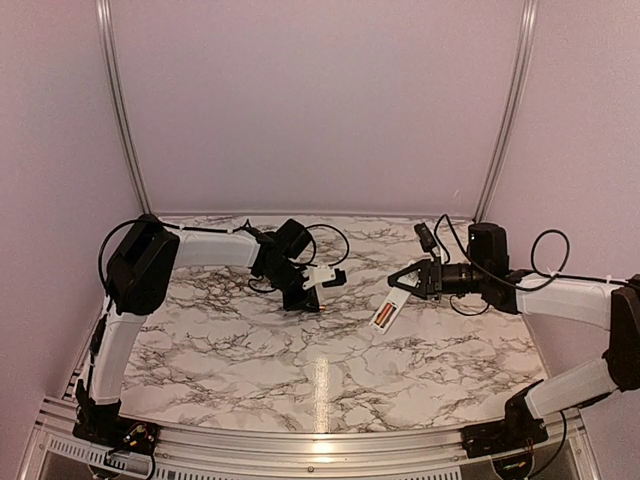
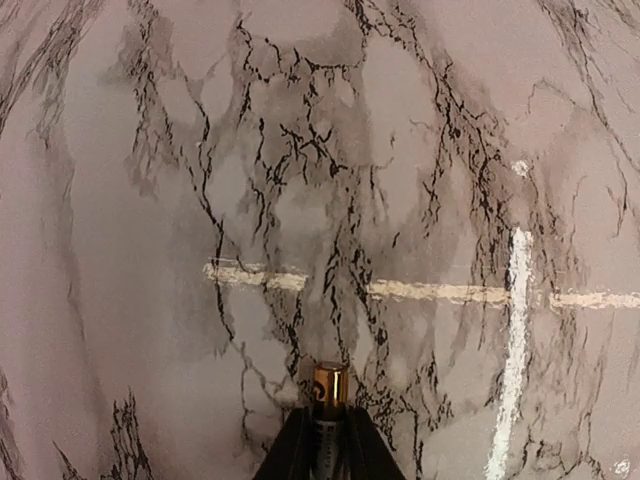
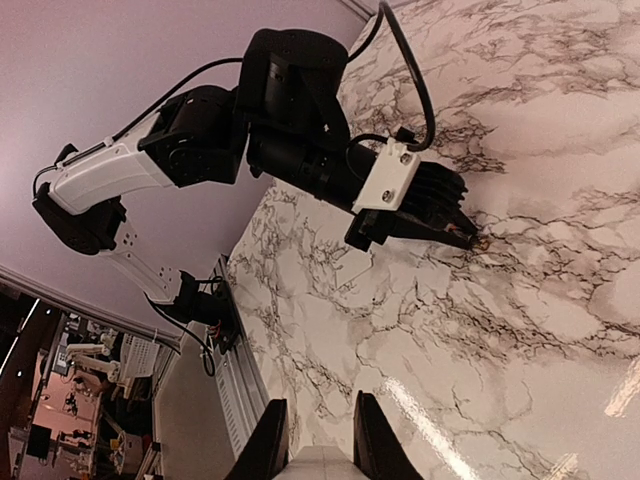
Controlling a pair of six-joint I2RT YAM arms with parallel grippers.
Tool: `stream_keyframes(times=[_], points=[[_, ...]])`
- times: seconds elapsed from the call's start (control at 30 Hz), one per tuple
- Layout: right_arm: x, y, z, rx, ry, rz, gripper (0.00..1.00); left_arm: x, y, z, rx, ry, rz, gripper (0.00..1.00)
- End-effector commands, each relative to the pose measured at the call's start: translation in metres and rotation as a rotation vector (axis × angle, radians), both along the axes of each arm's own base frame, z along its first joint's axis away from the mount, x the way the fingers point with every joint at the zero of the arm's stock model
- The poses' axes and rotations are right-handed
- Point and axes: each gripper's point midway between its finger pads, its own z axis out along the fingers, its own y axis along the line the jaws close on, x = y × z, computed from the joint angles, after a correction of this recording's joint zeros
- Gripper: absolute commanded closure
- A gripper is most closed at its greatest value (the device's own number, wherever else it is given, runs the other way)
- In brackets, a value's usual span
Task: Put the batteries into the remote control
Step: Pick up the battery from the center of the board.
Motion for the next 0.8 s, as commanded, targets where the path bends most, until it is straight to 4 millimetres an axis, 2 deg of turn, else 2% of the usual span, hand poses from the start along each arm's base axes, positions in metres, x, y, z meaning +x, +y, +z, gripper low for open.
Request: stream_keyframes(times=[0.0, 0.1, 0.2, 0.27, 0.37, 0.47, 0.6, 0.77], points=[[0.005, 0.000, -0.006, 0.012, 0.016, -0.008, 1.00, -0.021, 0.031, -0.009, 0.082, 0.059, 0.082, 0.88], [0.007, 0.001, -0.010, 0.018, 0.031, -0.019, 1.00, -0.025, 0.049, -0.006, 0.102, 0.034, 0.160, 0.92], [0.009, 0.004, -0.017, 0.019, 0.048, -0.032, 1.00, -0.030, 0.053, 0.005, 0.079, 0.026, 0.204, 0.95], [0.009, 0.007, -0.022, 0.024, 0.066, -0.035, 1.00, -0.026, 0.052, 0.016, 0.071, 0.005, 0.261, 1.00], [0.008, 0.016, -0.031, 0.026, 0.092, -0.037, 1.00, -0.028, 0.047, 0.045, -0.011, 0.035, 0.368, 1.00], [0.008, 0.025, -0.041, 0.037, 0.123, -0.057, 1.00, -0.047, 0.041, 0.076, -0.116, 0.034, 0.398, 1.00], [0.010, 0.040, -0.035, 0.107, 0.139, -0.075, 1.00, -0.081, 0.038, 0.107, -0.220, 0.048, 0.452, 1.00], [0.010, 0.054, -0.035, 0.136, 0.159, -0.089, 1.00, -0.117, 0.022, 0.137, -0.301, 0.124, 0.515, 1.00]])
